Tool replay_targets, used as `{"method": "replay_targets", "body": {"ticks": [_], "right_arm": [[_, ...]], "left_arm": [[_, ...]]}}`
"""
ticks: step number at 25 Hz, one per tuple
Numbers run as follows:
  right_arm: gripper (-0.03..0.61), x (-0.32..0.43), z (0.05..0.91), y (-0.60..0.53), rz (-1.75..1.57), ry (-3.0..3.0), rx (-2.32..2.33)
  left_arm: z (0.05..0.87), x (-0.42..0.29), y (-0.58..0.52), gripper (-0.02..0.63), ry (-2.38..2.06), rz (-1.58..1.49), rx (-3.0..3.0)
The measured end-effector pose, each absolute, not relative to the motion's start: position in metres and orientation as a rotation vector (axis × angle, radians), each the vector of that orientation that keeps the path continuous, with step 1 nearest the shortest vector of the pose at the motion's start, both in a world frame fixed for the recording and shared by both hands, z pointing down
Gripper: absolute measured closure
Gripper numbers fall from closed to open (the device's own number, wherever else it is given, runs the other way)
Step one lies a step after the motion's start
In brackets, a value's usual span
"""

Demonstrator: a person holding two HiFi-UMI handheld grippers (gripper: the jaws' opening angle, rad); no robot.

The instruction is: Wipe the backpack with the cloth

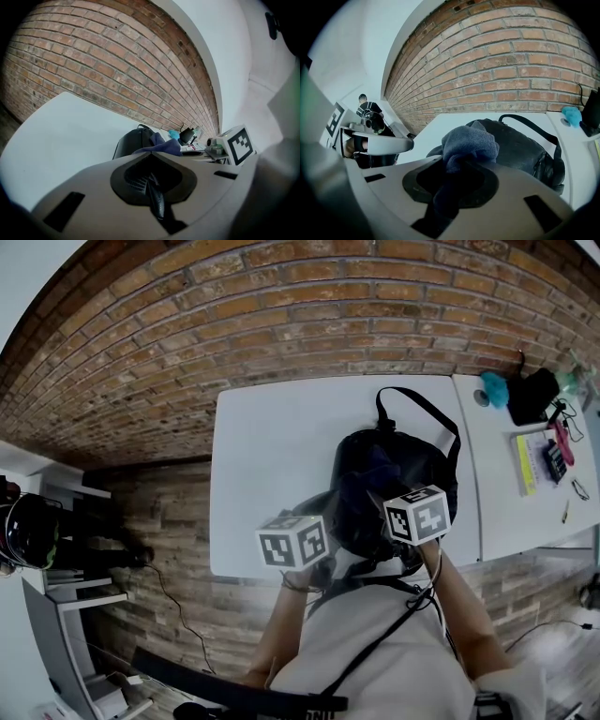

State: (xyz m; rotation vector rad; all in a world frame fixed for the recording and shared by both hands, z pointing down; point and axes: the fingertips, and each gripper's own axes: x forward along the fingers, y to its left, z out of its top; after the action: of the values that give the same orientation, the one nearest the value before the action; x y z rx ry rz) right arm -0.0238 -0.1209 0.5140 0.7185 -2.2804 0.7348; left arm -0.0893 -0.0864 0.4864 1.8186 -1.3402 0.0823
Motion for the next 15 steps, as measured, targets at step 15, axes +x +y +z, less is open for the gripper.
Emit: {"method": "replay_targets", "body": {"ticks": [15], "right_arm": [[0.505,-0.022,0.518,-0.09,0.801,-2.268,0.682]], "left_arm": [[0.487,-0.086,-0.082,0.61,-1.322,0.085,1.825]]}}
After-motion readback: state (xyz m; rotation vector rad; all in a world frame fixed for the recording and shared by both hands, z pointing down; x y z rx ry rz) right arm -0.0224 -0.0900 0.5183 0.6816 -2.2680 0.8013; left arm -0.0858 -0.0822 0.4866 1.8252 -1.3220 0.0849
